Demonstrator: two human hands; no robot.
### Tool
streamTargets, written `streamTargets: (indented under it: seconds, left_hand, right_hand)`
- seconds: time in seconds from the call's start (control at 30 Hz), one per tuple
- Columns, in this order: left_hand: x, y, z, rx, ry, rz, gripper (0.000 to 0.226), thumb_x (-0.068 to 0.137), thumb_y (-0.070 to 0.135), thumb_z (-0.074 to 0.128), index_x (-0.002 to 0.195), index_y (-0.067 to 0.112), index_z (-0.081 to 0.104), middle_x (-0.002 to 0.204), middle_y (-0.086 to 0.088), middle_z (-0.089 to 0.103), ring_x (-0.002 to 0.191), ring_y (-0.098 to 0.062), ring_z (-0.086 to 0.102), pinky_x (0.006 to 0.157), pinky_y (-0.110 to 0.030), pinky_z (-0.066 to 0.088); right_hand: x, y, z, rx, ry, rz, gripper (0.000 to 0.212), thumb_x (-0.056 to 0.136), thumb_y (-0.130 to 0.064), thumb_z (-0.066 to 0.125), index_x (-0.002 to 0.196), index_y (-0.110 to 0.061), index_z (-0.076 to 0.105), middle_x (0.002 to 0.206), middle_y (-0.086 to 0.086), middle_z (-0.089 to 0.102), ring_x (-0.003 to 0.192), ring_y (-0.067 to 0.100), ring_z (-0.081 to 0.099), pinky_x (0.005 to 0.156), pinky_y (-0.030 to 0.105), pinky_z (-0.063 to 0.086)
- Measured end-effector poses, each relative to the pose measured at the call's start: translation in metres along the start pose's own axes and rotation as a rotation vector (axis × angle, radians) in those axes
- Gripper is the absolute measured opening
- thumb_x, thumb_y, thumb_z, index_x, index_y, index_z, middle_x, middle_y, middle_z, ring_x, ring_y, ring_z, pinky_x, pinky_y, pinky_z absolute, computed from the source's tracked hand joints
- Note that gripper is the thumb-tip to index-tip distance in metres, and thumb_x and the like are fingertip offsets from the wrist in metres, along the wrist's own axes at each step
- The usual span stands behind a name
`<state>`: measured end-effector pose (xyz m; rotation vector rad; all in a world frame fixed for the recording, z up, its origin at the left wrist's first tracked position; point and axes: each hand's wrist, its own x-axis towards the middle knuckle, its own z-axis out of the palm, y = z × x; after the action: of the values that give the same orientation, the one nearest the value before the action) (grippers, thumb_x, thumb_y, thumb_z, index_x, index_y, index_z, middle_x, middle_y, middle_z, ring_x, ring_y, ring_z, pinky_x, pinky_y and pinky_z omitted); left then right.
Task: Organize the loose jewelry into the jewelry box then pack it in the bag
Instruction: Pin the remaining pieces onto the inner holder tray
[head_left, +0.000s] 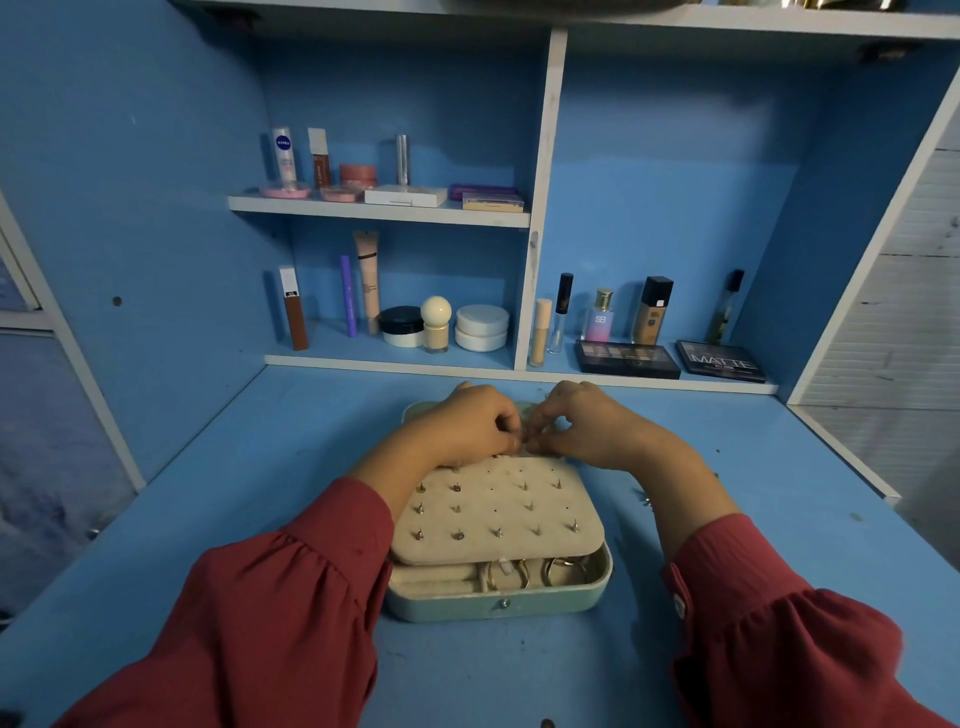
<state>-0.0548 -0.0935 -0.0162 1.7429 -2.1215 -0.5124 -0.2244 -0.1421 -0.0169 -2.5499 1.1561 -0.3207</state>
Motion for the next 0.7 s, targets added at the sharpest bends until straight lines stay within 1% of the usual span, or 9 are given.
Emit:
streamTargets:
  seconds: [0.13, 0.2, 0.3, 0.37, 0.43, 0.47, 0.53, 0.63, 0.7]
  left_hand:
    - [-0.0006, 0.0022, -0.0013, 0.014, 0.011, -0.007, 0.012, 0.091, 0.019, 0.06, 0.083, 0.023, 0.067, 0.086, 0.009, 0.055, 0.098, -0.012, 0.044, 0.078, -0.025, 0.035]
    - [-0.0006, 0.0023, -0.0009, 0.018, 0.014, -0.017, 0.013, 0.093, 0.019, 0.057, 0.084, 0.02, 0.067, 0.088, 0.006, 0.057, 0.098, -0.014, 0.044, 0.077, -0.025, 0.033]
    - [0.0013, 0.0013, 0.0006, 0.032, -0.002, -0.046, 0.017, 0.095, 0.021, 0.054, 0.089, 0.011, 0.067, 0.097, -0.004, 0.06, 0.094, -0.016, 0.043, 0.07, -0.026, 0.032]
    - [0.0015, 0.001, 0.0009, 0.044, -0.016, -0.065, 0.02, 0.096, 0.023, 0.053, 0.088, 0.01, 0.066, 0.096, -0.007, 0.059, 0.089, -0.016, 0.042, 0.061, -0.025, 0.031]
    - [0.0017, 0.0004, 0.0008, 0.059, -0.018, -0.061, 0.022, 0.096, 0.025, 0.053, 0.088, 0.011, 0.067, 0.093, -0.004, 0.058, 0.092, -0.017, 0.042, 0.062, -0.025, 0.031]
    - [0.0017, 0.0, 0.0008, 0.07, -0.019, -0.058, 0.022, 0.097, 0.026, 0.052, 0.088, 0.013, 0.067, 0.096, -0.004, 0.058, 0.098, -0.018, 0.042, 0.067, -0.026, 0.033]
    - [0.0009, 0.001, 0.0003, 0.086, -0.014, -0.062, 0.021, 0.097, 0.028, 0.051, 0.088, 0.015, 0.066, 0.106, -0.003, 0.056, 0.109, -0.018, 0.038, 0.077, -0.028, 0.033]
    - [0.0, 0.0028, -0.0007, 0.086, 0.005, -0.065, 0.021, 0.097, 0.027, 0.05, 0.09, 0.017, 0.067, 0.112, -0.002, 0.054, 0.115, -0.018, 0.036, 0.082, -0.028, 0.033]
    - [-0.0007, 0.0035, -0.0007, 0.084, 0.004, -0.066, 0.021, 0.098, 0.026, 0.049, 0.093, 0.017, 0.068, 0.113, -0.001, 0.054, 0.116, -0.018, 0.036, 0.08, -0.028, 0.032]
  right_hand:
    - [0.0015, 0.0029, 0.0013, 0.046, -0.01, 0.003, 0.022, 0.084, -0.021, 0.064, 0.071, -0.039, 0.064, 0.082, -0.014, 0.06, 0.083, 0.011, 0.053, 0.082, 0.031, 0.042]
    - [0.0014, 0.004, 0.0012, 0.104, -0.016, 0.023, 0.022, 0.084, -0.022, 0.063, 0.07, -0.039, 0.061, 0.08, -0.013, 0.061, 0.075, 0.008, 0.055, 0.078, 0.029, 0.045]
    - [0.0006, 0.0013, 0.0008, 0.18, -0.019, 0.046, 0.011, 0.077, -0.038, 0.073, 0.078, -0.039, 0.063, 0.081, -0.013, 0.06, 0.075, 0.005, 0.053, 0.075, 0.024, 0.043]
    - [0.0013, -0.0007, 0.002, 0.159, -0.03, 0.065, 0.016, 0.075, -0.044, 0.076, 0.083, -0.035, 0.065, 0.078, -0.014, 0.057, 0.075, 0.004, 0.051, 0.076, 0.023, 0.038]
    - [0.0022, -0.0028, 0.0041, 0.054, -0.047, 0.068, 0.022, 0.078, -0.048, 0.072, 0.089, -0.03, 0.067, 0.082, -0.013, 0.058, 0.082, 0.007, 0.052, 0.082, 0.026, 0.036]
    - [0.0024, -0.0037, 0.0048, 0.01, -0.05, 0.061, 0.022, 0.08, -0.05, 0.07, 0.087, -0.029, 0.066, 0.086, -0.011, 0.059, 0.086, 0.009, 0.052, 0.084, 0.028, 0.037]
    - [0.0025, -0.0038, 0.0044, -0.019, -0.041, 0.048, 0.021, 0.081, -0.052, 0.067, 0.073, -0.034, 0.059, 0.084, -0.009, 0.059, 0.086, 0.012, 0.051, 0.081, 0.029, 0.037]
    - [0.0035, -0.0034, 0.0047, 0.008, -0.043, 0.033, 0.036, 0.083, -0.047, 0.066, 0.055, -0.036, 0.047, 0.07, -0.009, 0.05, 0.079, 0.014, 0.046, 0.074, 0.031, 0.036]
    - [0.0039, -0.0044, 0.0049, 0.023, -0.041, 0.02, 0.041, 0.083, -0.046, 0.067, 0.048, -0.036, 0.049, 0.065, -0.007, 0.048, 0.077, 0.015, 0.045, 0.072, 0.034, 0.038]
